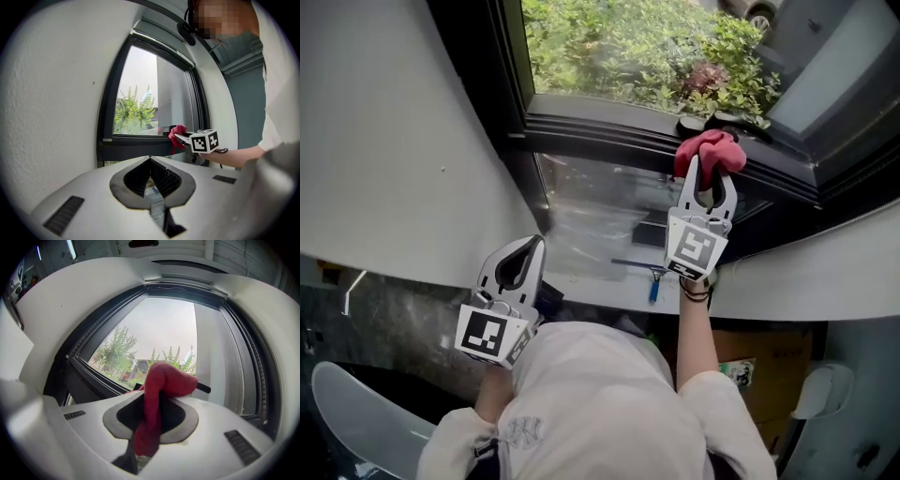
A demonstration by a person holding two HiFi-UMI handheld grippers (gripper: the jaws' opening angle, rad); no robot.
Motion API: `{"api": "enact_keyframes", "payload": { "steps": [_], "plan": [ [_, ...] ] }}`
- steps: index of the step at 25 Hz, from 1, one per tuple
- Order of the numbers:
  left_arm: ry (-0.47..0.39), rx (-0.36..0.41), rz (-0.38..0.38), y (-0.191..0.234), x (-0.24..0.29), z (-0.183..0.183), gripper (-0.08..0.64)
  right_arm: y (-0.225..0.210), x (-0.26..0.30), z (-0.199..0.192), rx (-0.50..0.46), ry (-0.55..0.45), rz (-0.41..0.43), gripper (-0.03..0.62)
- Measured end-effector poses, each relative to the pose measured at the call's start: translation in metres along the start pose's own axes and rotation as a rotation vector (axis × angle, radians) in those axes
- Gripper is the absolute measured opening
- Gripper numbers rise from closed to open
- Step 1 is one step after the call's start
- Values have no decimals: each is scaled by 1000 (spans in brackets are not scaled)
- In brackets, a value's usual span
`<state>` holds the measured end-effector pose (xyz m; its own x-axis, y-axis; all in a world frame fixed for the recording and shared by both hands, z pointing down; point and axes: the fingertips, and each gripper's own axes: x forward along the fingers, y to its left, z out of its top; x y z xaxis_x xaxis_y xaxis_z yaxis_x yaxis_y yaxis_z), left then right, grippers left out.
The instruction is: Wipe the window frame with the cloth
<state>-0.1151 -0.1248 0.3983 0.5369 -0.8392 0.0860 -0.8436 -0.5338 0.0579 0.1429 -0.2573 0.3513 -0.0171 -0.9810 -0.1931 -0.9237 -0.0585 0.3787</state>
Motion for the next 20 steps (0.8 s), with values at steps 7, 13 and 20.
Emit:
{"api": "enact_keyframes", "payload": {
  "steps": [7, 13, 20],
  "plan": [
    [4, -6, 4, -1, -2, -1, 8, -2, 0, 0, 2, 43, 51, 74],
    [6, -11, 13, -1, -4, -2, 8, -3, 0, 0, -3, 48, 77, 75],
    [8, -16, 9, -2, -5, -3, 8, -4, 0, 0, 24, 47, 108, 87]
  ]
}}
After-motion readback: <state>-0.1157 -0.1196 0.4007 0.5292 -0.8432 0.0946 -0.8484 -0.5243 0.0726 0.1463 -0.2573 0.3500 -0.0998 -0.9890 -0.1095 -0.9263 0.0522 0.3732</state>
